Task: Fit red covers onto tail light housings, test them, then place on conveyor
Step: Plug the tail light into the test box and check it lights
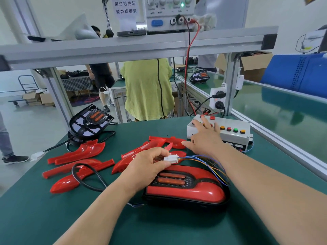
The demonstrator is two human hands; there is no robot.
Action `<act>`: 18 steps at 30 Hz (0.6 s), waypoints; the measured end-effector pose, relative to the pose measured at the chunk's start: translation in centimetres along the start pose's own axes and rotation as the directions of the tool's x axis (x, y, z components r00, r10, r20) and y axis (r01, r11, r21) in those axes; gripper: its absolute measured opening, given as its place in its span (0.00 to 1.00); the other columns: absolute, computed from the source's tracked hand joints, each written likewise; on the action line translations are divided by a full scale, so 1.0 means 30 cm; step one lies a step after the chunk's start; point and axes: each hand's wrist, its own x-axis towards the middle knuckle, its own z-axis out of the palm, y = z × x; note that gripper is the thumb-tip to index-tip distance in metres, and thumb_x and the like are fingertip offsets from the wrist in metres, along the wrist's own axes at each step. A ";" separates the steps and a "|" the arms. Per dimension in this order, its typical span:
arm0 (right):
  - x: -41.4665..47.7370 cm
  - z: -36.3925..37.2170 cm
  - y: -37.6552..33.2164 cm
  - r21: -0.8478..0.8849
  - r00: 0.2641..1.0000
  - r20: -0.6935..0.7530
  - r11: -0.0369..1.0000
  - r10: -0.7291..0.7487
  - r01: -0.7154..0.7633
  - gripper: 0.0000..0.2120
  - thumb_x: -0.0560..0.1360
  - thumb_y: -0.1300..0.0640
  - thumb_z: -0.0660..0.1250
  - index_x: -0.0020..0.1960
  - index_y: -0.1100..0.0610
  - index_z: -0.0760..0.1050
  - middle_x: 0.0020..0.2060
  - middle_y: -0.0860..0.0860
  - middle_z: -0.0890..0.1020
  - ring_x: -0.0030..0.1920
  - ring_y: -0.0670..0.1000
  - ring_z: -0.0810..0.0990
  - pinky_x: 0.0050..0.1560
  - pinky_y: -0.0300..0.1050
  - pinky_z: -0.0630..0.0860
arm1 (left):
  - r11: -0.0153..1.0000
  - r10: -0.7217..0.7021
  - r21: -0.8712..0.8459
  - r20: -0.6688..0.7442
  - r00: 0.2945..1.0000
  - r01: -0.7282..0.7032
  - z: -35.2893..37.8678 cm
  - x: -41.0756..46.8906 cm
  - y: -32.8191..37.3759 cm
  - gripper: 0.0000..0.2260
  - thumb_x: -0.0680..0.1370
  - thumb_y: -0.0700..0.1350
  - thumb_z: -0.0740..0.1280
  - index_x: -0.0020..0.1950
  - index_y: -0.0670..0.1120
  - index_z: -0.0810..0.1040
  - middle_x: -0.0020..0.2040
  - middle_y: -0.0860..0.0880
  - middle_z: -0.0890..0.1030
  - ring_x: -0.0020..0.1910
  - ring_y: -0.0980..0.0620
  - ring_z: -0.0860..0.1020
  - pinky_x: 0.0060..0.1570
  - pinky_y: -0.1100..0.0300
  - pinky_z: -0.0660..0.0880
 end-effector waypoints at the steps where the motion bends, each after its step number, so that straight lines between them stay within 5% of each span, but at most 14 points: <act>1: 0.007 -0.003 0.001 -0.007 1.000 -0.009 1.000 -0.002 0.002 0.29 0.77 0.29 0.51 0.56 0.46 0.84 0.81 0.50 0.51 0.79 0.56 0.38 0.73 0.69 0.38 | 1.000 -0.003 0.004 -0.003 1.000 0.003 0.000 0.000 -0.002 0.05 0.73 0.55 0.69 0.48 0.63 0.80 0.42 0.61 0.82 0.38 0.63 0.78 0.44 0.62 0.72; 8: 0.024 -0.024 0.007 -0.118 1.000 0.011 0.993 0.008 -0.007 0.35 0.76 0.27 0.47 0.70 0.46 0.75 0.80 0.47 0.55 0.80 0.55 0.41 0.73 0.67 0.34 | 0.999 0.025 0.042 -0.017 1.000 -0.024 0.000 -0.002 0.005 0.03 0.77 0.52 0.70 0.50 0.58 0.81 0.36 0.66 0.78 0.30 0.65 0.73 0.30 0.72 0.66; 16: 0.027 -0.031 -0.001 -0.123 0.999 0.033 0.992 0.025 -0.020 0.38 0.76 0.26 0.47 0.76 0.49 0.67 0.80 0.48 0.54 0.80 0.56 0.40 0.73 0.67 0.34 | 1.000 0.018 0.007 -0.020 1.000 -0.017 0.003 -0.002 0.002 0.05 0.74 0.56 0.70 0.48 0.62 0.80 0.39 0.63 0.80 0.34 0.64 0.75 0.37 0.69 0.69; 18: 0.028 -0.026 0.002 -0.115 0.999 0.024 0.993 0.028 -0.025 0.38 0.76 0.27 0.48 0.76 0.49 0.66 0.80 0.48 0.53 0.80 0.55 0.40 0.73 0.67 0.34 | 0.999 -0.006 -0.041 -0.018 1.000 0.005 0.005 0.002 -0.004 0.04 0.74 0.53 0.71 0.48 0.61 0.81 0.40 0.60 0.81 0.37 0.62 0.76 0.45 0.61 0.73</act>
